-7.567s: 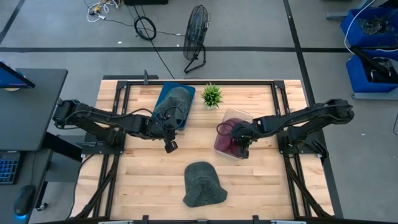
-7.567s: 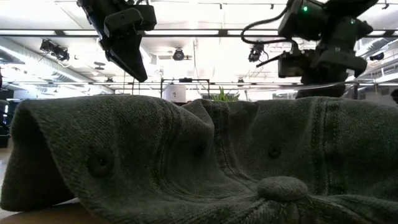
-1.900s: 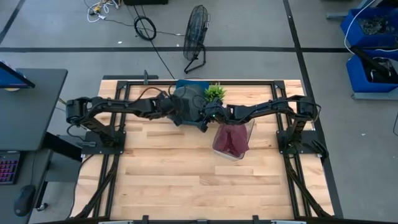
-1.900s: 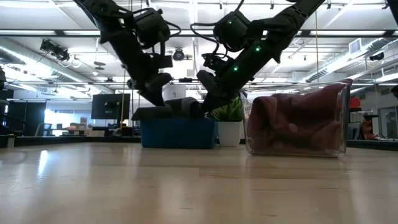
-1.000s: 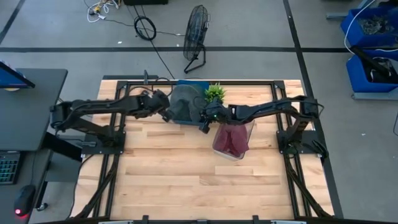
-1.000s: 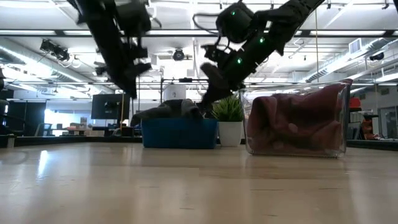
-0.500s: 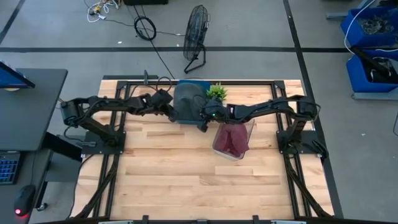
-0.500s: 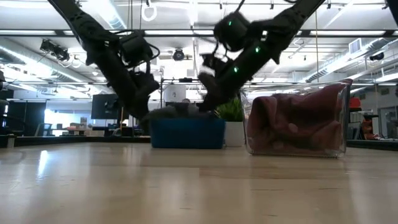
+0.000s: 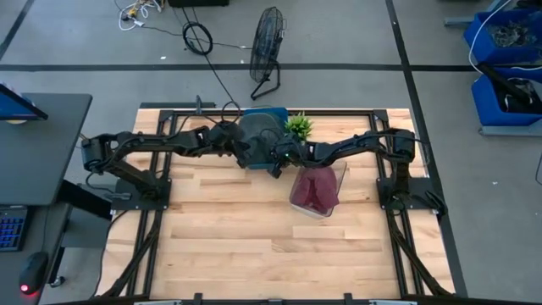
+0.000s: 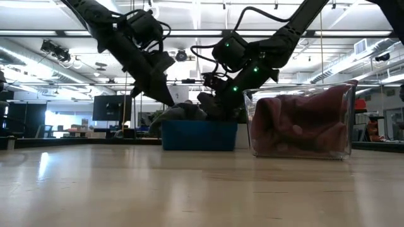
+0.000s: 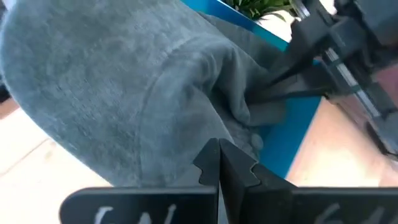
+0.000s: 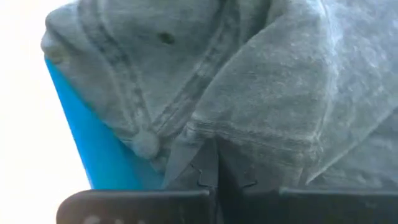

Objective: Pick & Place hat
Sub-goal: Put the black cap into the blue bin

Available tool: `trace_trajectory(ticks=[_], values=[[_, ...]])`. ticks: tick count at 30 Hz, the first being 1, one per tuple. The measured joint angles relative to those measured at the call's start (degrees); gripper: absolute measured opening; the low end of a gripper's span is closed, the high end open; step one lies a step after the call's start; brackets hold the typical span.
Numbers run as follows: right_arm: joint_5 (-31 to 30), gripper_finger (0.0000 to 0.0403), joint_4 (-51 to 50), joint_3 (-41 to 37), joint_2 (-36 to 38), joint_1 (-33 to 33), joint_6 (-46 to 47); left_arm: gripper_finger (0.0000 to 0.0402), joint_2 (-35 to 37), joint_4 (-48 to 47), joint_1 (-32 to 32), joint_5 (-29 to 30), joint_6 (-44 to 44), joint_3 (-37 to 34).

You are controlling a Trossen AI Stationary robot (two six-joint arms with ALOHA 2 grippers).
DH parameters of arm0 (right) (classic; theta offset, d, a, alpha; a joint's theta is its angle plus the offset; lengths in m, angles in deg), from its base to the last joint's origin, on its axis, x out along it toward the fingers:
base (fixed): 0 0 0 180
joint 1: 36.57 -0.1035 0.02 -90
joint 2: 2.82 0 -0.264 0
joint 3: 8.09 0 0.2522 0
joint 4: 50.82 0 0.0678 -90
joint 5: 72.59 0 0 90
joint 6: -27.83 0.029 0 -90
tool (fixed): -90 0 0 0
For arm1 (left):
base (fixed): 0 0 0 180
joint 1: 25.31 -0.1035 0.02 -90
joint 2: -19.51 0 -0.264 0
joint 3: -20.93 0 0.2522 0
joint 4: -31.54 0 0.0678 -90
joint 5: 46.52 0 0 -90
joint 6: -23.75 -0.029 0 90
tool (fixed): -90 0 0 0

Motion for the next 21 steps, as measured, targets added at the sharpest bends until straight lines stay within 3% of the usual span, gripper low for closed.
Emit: trace_trajectory(ticks=[3, 7, 9, 13, 21], values=[[1.6, 0.0, 0.9, 0.0, -0.1, 0.0, -0.9, 0.0003, 1.0, -4.3, 0.0, 1.2, -0.9, 0.4], [1.7, 0.0, -1.0, 0.0, 0.0, -0.2, -0.2, 0.0003, 5.7, -16.6, 0.4, 12.0, 4.0, 0.9], [1.7, 0.0, -1.1, 0.0, 0.0, -0.2, -0.3, 0.0003, 7.0, -22.6, 0.1, 14.4, 8.4, 0.9], [1.9, 0.0, -0.2, 0.1, 0.0, -0.6, -0.9, 0.0003, 6.8, -26.6, -0.4, 13.1, 13.7, -0.5], [5.5, 0.0, -1.1, 2.8, -0.3, -3.4, -1.8, 0.0003, 2.6, -13.3, -0.7, 3.2, 12.6, -6.1]])
